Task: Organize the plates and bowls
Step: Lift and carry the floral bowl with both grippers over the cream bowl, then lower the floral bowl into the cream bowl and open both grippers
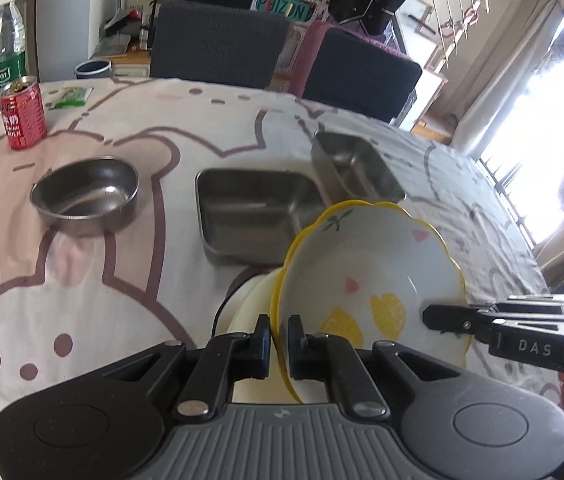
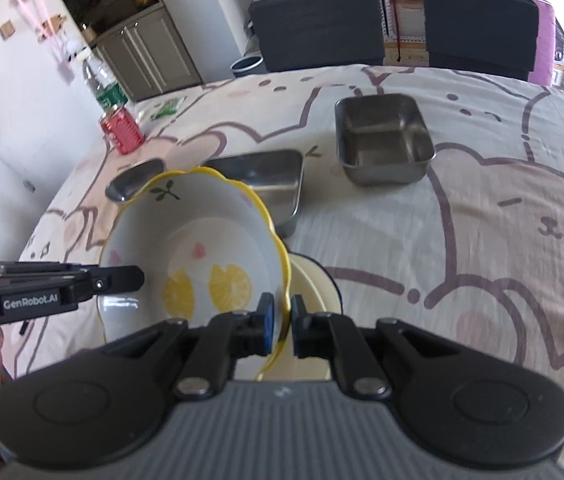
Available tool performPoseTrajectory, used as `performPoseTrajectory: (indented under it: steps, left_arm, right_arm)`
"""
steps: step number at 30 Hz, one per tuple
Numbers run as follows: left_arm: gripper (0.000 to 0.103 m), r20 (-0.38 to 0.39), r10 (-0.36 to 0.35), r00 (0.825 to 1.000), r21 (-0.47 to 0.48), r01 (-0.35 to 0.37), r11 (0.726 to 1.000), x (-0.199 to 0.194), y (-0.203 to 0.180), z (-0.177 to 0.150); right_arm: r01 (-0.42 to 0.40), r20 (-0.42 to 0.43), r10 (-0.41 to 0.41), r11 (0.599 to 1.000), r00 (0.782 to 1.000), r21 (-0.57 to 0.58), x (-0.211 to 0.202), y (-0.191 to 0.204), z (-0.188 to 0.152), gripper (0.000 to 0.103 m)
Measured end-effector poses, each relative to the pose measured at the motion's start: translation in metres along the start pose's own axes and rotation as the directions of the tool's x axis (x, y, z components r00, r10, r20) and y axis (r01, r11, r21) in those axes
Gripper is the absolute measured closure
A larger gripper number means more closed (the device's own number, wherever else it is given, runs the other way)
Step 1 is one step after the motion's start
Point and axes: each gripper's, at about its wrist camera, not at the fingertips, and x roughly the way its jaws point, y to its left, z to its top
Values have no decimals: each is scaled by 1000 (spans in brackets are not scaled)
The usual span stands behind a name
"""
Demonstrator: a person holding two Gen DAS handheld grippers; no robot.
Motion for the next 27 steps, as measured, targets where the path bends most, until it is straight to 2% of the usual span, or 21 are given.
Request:
performPoseTrajectory:
  steps: [12, 27]
  left_arm:
    - [90, -92, 14, 996, 43, -10, 999, 17, -2, -14]
    - [86, -165, 47, 985, 94, -32, 995, 37, -6, -25]
  right_arm:
    - [24, -51, -27, 998, 998, -63, 3, 4, -8, 92]
    - [53, -77, -63, 990, 995, -128, 6, 7, -10, 95]
